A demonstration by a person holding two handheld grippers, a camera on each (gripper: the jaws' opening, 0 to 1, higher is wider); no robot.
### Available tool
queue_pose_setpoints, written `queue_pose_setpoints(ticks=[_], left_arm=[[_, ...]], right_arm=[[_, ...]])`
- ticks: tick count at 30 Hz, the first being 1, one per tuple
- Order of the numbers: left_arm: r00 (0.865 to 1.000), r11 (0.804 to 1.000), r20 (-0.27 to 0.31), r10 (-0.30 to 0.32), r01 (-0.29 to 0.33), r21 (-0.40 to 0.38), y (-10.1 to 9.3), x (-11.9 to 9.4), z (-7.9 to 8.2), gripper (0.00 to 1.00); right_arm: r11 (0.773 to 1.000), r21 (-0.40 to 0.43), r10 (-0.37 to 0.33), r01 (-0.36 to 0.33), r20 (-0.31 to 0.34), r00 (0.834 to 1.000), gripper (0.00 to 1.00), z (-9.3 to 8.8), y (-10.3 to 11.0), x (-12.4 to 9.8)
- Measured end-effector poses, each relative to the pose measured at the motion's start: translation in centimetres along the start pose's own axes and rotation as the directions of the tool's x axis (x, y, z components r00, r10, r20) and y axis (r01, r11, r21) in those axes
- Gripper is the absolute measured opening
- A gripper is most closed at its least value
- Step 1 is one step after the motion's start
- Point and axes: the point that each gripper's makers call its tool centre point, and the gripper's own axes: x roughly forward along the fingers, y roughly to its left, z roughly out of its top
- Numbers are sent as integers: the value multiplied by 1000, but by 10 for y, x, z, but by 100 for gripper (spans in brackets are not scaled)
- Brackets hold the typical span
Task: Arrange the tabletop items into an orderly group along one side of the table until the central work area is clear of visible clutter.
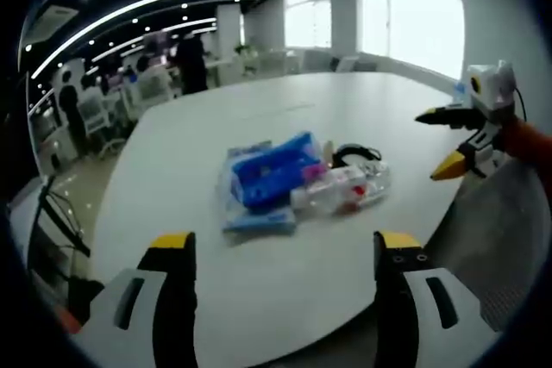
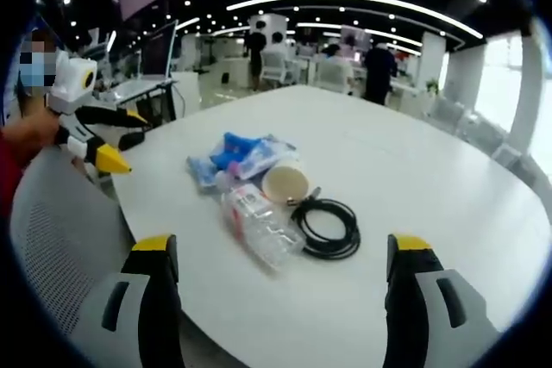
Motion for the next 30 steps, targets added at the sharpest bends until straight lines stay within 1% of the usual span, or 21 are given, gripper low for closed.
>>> queue_pose_setpoints(ticks=[14, 16, 22, 24, 30], left_arm=[[1000, 1000, -7, -12, 12, 2, -2, 0, -2, 81], [1000, 1000, -7, -12, 12, 2, -2, 0, -2, 81], [1000, 1000, -15, -18, 18, 3, -3, 0, -4, 80], [1000, 1000, -19, -21, 21, 2, -4, 1, -5, 80], [999, 1000, -19, -26, 26, 2, -5, 1, -5, 80]], right_arm=[[1000, -7, -11, 11, -12, 1000, 99, -3, -1, 0], [1000, -10, -10, 10, -15, 1000, 97, -3, -1, 0], [1000, -11, -10, 10, -10, 1000, 97, -3, 0, 0], [1000, -11, -13, 13, -24, 1000, 97, -6, 0, 0], [1000, 2, -26, 26, -19, 999, 97, -6, -4, -1]])
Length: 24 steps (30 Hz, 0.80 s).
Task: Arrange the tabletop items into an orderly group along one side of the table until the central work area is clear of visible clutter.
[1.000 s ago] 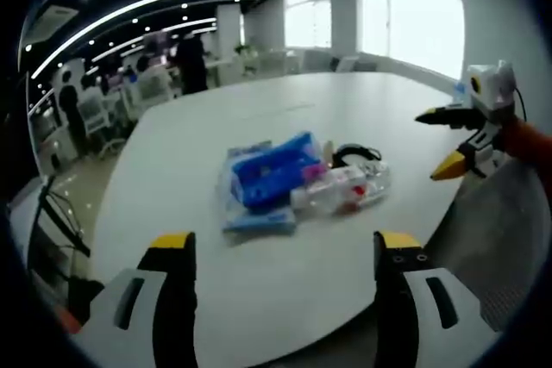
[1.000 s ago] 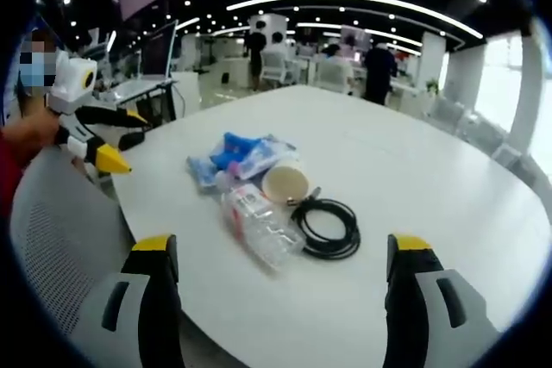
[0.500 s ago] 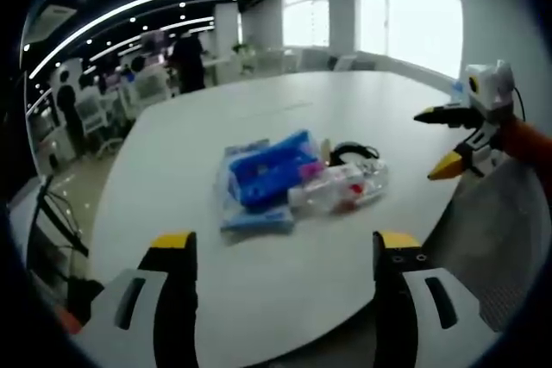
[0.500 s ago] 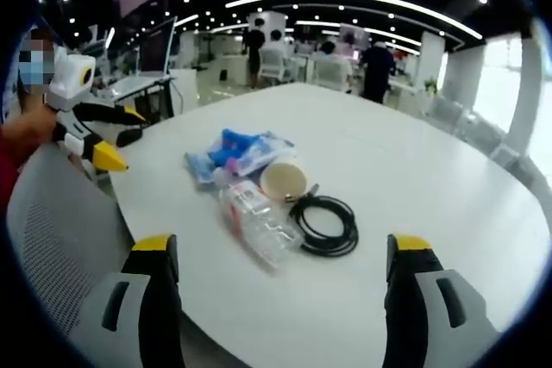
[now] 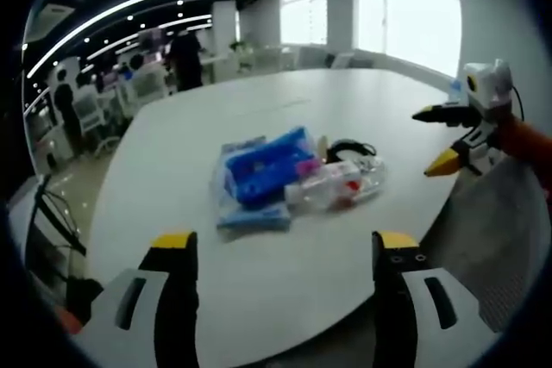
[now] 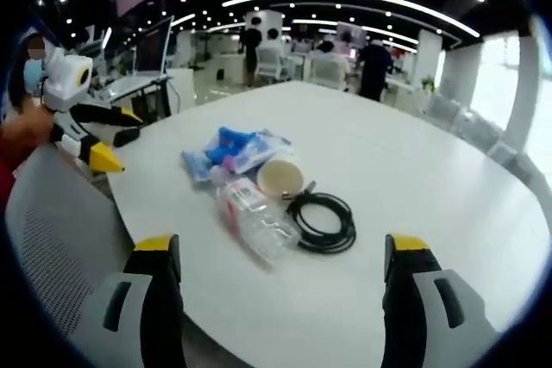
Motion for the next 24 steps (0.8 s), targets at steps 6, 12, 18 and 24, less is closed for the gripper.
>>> queue_pose_setpoints(ticks=[6, 12, 18, 24], left_arm=[[1000, 1000, -1, -1, 1, 5, -1, 0, 0, 80], [1000, 1000, -2, 9, -9, 7, 0, -1, 0, 80], [999, 999, 4, 38, -38, 6, 6, -2, 1, 80], [997, 997, 31, 74, -74, 3, 13, -5, 6, 79]], right_arm=[[1000, -2, -11, 11, 8, 1000, 97, 2, -2, -1], [1000, -4, -9, 10, 24, 1000, 97, 5, -2, -3], [1000, -3, 19, -19, 34, 999, 96, 7, 4, -2], [999, 2, 36, -36, 28, 999, 96, 7, 8, -2]])
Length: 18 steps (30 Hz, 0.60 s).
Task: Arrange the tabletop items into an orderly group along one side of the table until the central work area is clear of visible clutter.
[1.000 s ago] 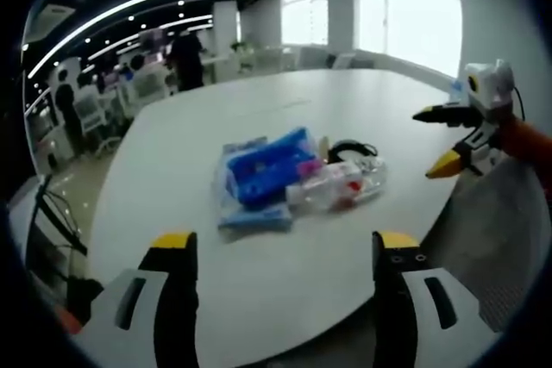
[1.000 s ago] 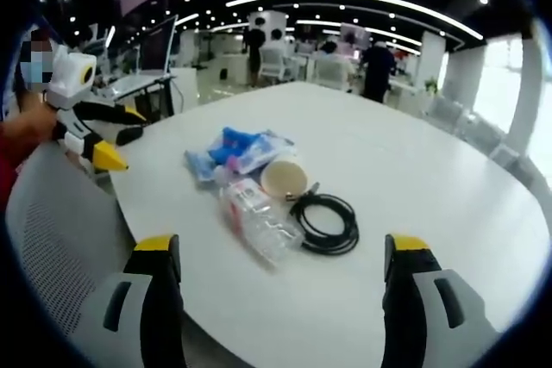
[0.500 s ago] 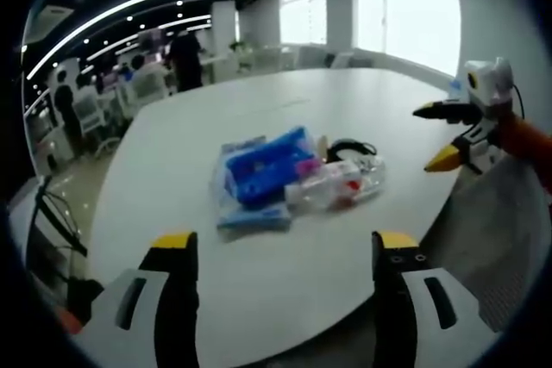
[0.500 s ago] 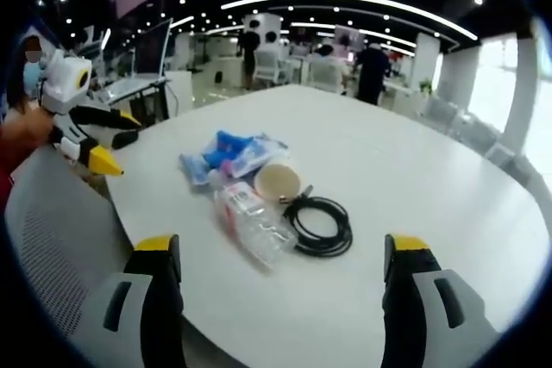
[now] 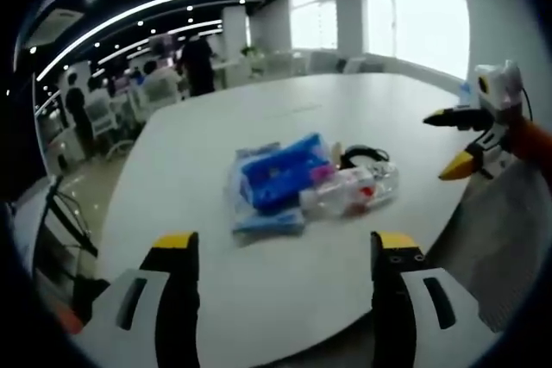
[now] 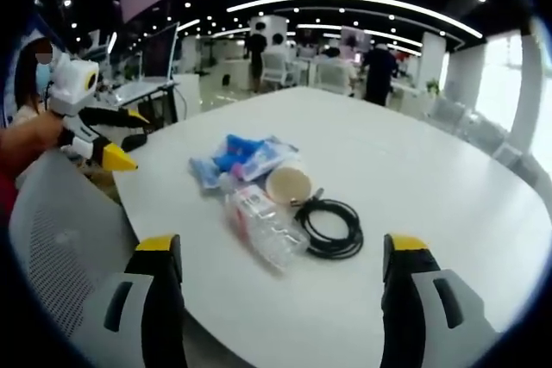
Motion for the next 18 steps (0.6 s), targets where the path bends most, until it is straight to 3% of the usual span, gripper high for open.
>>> queue_pose_setpoints(ticks=[8, 18], left_arm=[[999, 999, 5, 40, -40, 3, 7, -2, 1, 79], [1000, 1000, -18, 17, -17, 12, 3, 0, -3, 78]], right_arm=[[1000, 13, 22, -23, 16, 1000, 94, 3, 4, -2], [1000, 6, 13, -13, 8, 1000, 92, 3, 2, -4]])
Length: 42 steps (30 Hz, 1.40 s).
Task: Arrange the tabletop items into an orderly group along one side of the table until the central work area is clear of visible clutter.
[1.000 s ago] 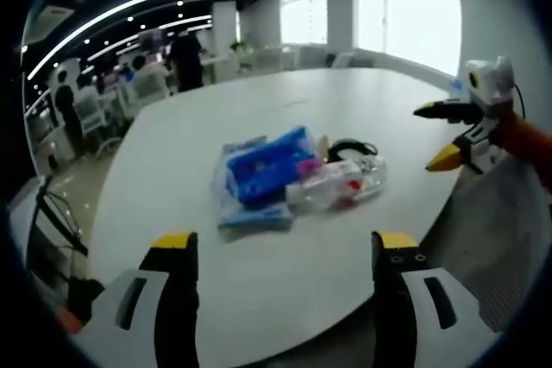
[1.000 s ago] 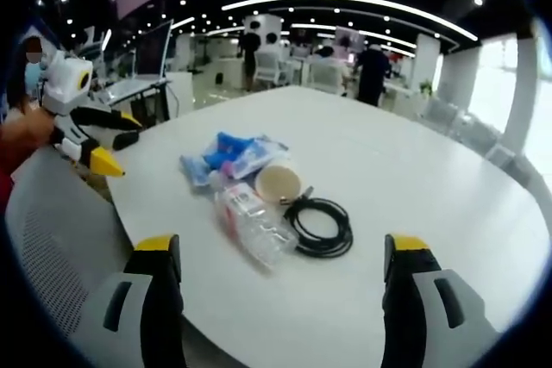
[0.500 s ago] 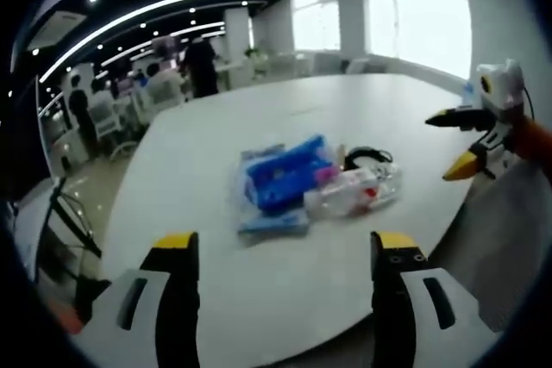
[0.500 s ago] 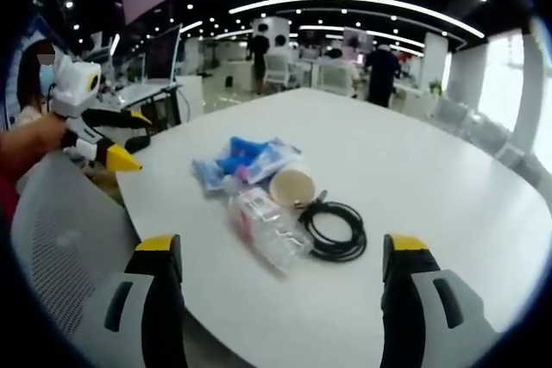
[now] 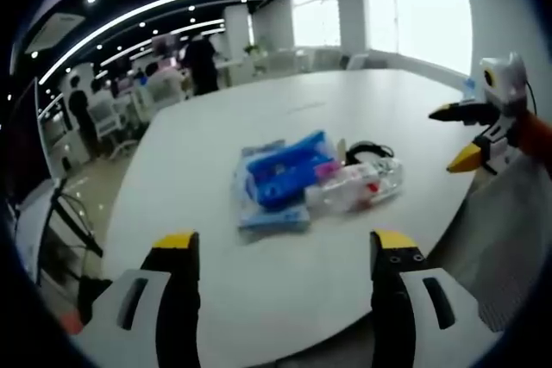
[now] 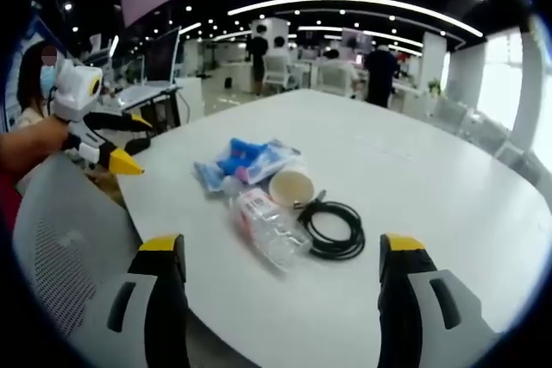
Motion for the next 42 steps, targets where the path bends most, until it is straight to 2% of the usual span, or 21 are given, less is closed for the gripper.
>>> queue_pose_setpoints(ticks=[6, 14, 23, 29, 34, 42], left_arm=[[1000, 1000, -3, -18, 18, -11, -2, 1, 0, 78], [999, 999, -3, -45, 45, -10, -6, 3, 0, 78], [999, 999, -12, -44, 44, -10, -7, 3, -2, 77], [999, 999, -15, -34, 34, -12, -5, 3, -2, 77], [999, 1000, -20, -29, 29, -12, -4, 3, -3, 77], [999, 1000, -25, -27, 27, -16, -4, 3, -4, 76]], right_arm=[[998, -65, 4, -6, -28, 1000, 90, 4, -6, 1], [993, -114, 17, -20, -28, 999, 88, 23, -23, 12], [970, -232, 67, -73, -37, 997, 79, 44, -25, 26], [954, -273, 126, -123, -8, 992, 75, 69, -16, 46], [934, -320, 166, -160, -9, 986, 71, 85, -8, 67], [922, -314, 233, -224, -9, 972, 64, 96, 6, 104]])
